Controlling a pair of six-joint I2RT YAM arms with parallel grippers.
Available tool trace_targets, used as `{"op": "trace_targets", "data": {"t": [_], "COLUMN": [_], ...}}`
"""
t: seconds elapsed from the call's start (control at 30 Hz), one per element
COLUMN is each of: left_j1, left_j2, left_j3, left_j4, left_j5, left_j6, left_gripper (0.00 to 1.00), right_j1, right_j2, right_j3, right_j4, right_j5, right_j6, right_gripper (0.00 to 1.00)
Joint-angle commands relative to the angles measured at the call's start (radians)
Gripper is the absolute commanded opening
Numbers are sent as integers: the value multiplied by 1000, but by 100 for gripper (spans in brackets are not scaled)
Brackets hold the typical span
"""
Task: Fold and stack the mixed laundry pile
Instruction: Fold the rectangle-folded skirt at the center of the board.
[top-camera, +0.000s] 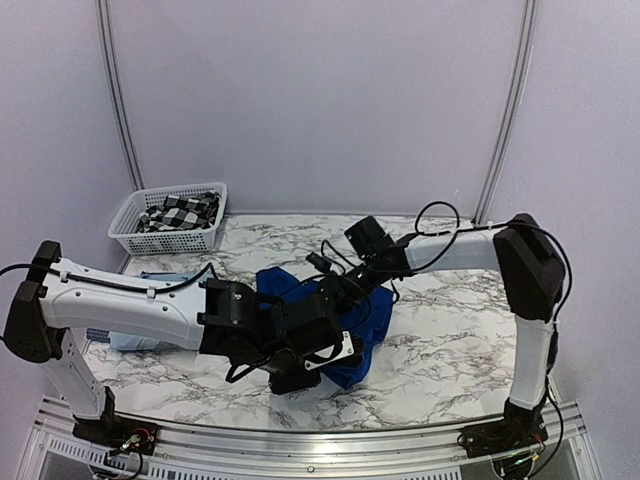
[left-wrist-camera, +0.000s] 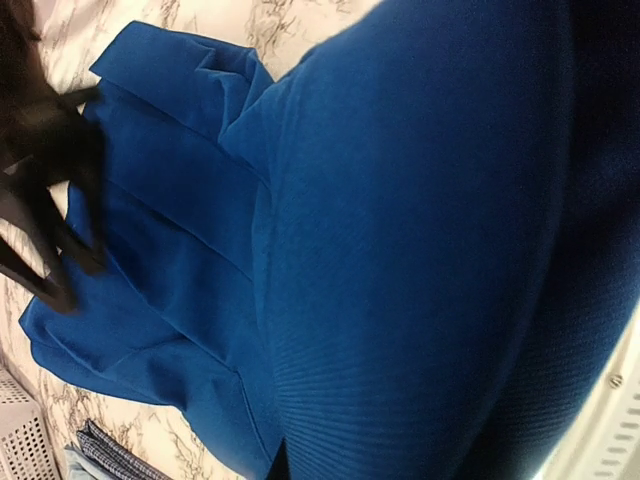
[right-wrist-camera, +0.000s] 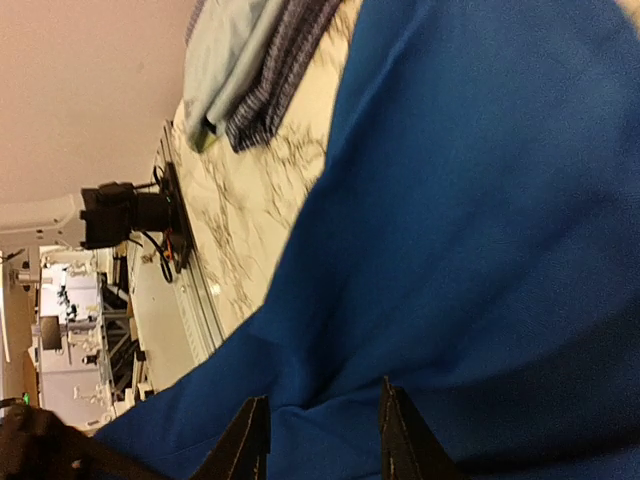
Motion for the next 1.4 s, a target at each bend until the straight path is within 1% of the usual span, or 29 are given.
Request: {"op": "trace_targets", "data": {"t": [0.0,0.1,0.27,0.4,0.5,0.6,0.7,0.8,0.93,1.0,1.2,1.33,1.37], "left_j1": [-5,11,50,57,58,58,71,112,176,196,254,290,301], "left_j2": [-39,-48,-42,-36,-46,-47,-38,-19,19,46,113,155,170], "left_j3": [91,154,262,290,274,259,258,281,330,351,398,421,433], "left_j4": [-189,-245,-313,-338,-339,-343,-345,-346,-349,-352,-350,-340,-332], "left_j5": [77,76,108,150,197,236,261,297,350,347,341,308,277], "left_j6": [-26,-19,21,72,95,113,141,161,195,215,278,320,328], "left_gripper": [0,0,0,1,3,4,3,4,5,6,12,16,16], "right_j1": [78,127,259,295,275,215,121,43,-18,-21,-13,0,1], "right_j2": [103,131,84,55,32,8,-14,-16,47,95,201,221,225], "right_j3": [1,-64,-188,-227,-160,-66,9,39,57,67,52,44,43], "right_j4": [29,65,146,178,64,-60,-141,-147,-186,-209,-151,-126,-122], "right_j5": [-43,-62,-111,-146,-125,-80,-49,-10,97,109,35,-30,-42], "right_j6": [-48,-54,-27,-4,-73,-142,-184,-183,-172,-176,-147,-143,-142], "right_gripper": [32,31,31,34,39,45,50,53,53,52,46,44,43]}}
